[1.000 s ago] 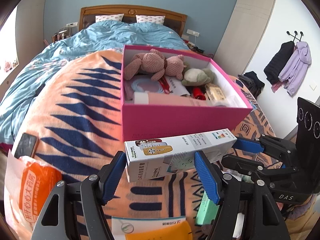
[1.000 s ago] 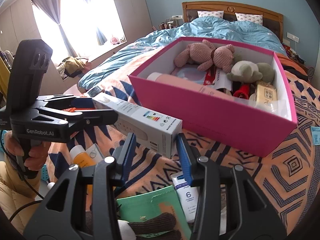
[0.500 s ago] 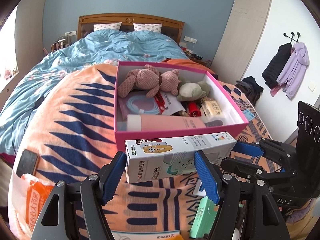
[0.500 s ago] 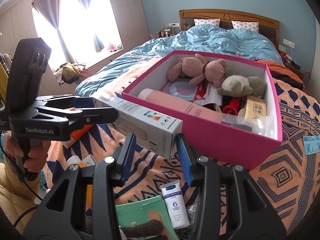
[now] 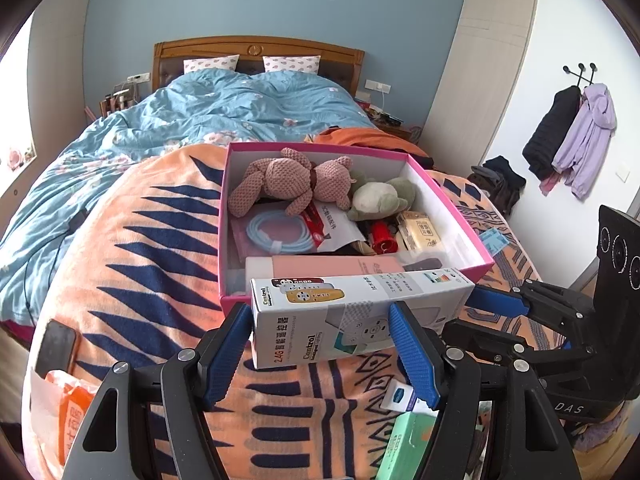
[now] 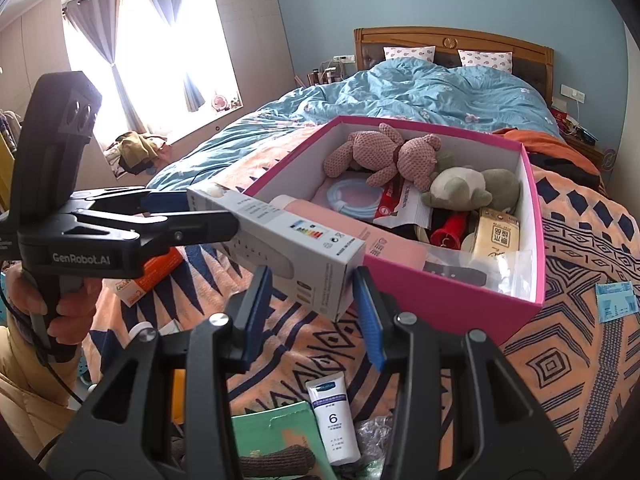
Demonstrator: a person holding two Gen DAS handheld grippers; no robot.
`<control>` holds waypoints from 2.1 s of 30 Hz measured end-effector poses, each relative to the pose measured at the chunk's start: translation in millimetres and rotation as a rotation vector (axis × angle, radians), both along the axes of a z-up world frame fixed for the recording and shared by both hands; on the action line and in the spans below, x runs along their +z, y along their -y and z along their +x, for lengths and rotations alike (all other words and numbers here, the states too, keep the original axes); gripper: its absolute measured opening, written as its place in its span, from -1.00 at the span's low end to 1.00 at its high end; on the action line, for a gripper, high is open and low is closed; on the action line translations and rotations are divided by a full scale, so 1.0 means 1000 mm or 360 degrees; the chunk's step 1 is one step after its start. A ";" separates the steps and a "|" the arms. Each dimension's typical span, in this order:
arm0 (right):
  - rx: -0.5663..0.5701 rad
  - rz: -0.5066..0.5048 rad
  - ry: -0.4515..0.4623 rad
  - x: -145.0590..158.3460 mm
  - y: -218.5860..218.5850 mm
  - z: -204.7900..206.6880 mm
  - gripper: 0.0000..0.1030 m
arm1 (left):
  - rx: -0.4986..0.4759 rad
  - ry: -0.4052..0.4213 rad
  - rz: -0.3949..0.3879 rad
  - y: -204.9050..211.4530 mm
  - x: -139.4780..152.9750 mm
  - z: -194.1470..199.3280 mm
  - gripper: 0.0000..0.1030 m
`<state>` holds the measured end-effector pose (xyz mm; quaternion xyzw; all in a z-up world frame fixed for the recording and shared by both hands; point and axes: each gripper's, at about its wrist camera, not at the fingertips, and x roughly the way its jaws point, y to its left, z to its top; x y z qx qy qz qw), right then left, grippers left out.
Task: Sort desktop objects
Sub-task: 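Carry the white product box with both tools and lower it into the pink box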
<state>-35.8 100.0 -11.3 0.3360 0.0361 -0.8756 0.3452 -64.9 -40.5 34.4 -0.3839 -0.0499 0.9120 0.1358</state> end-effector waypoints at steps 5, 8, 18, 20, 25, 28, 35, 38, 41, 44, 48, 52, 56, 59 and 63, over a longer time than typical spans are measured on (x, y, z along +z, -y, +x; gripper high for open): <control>-0.0011 -0.0003 -0.0013 0.004 -0.003 -0.003 -0.13 | -0.0010 -0.0009 -0.0005 -0.003 0.003 -0.005 0.39; -0.0016 -0.0005 -0.0019 0.006 -0.004 -0.005 -0.13 | -0.0012 -0.0013 -0.0007 -0.004 0.004 -0.008 0.39; -0.0028 -0.0017 -0.0020 0.008 -0.007 -0.017 -0.13 | -0.0016 -0.0023 -0.0019 -0.008 0.007 -0.020 0.39; -0.0030 -0.0019 -0.0020 0.009 -0.007 -0.020 -0.13 | -0.0018 -0.0022 -0.0018 -0.008 0.008 -0.023 0.39; -0.0033 -0.0006 -0.0027 0.010 -0.006 -0.026 -0.13 | -0.0018 -0.0022 -0.0021 -0.008 0.008 -0.022 0.39; -0.0038 0.0002 -0.0028 0.010 -0.006 -0.029 -0.13 | -0.0020 -0.0010 -0.0017 -0.009 0.008 -0.028 0.39; -0.0052 0.0004 -0.0019 0.007 -0.007 -0.036 -0.13 | -0.0011 0.0006 -0.0016 -0.012 0.004 -0.041 0.39; -0.0054 0.0007 -0.0017 0.007 -0.006 -0.039 -0.13 | -0.0007 0.0011 -0.0017 -0.011 0.003 -0.044 0.39; -0.0056 0.0006 -0.0017 0.007 -0.006 -0.041 -0.13 | -0.0007 0.0021 -0.0009 -0.011 0.002 -0.046 0.39; -0.0056 0.0003 -0.0009 0.007 -0.005 -0.044 -0.13 | -0.0005 0.0028 -0.0014 -0.011 0.001 -0.049 0.39; -0.0057 -0.0003 0.0006 0.006 -0.005 -0.050 -0.13 | -0.0002 0.0030 -0.0021 -0.012 0.000 -0.052 0.39; -0.0057 -0.0005 0.0018 0.005 -0.005 -0.055 -0.13 | 0.0002 0.0039 -0.0024 -0.011 -0.002 -0.057 0.39; -0.0061 -0.0003 0.0021 0.006 -0.004 -0.060 -0.13 | 0.0004 0.0050 -0.0023 -0.011 -0.003 -0.061 0.40; -0.0064 0.0000 0.0022 0.006 -0.004 -0.063 -0.13 | 0.0009 0.0059 -0.0021 -0.011 -0.004 -0.065 0.40; -0.0064 0.0026 0.0017 0.006 -0.002 -0.069 -0.13 | 0.0015 0.0067 -0.0036 -0.011 -0.005 -0.069 0.40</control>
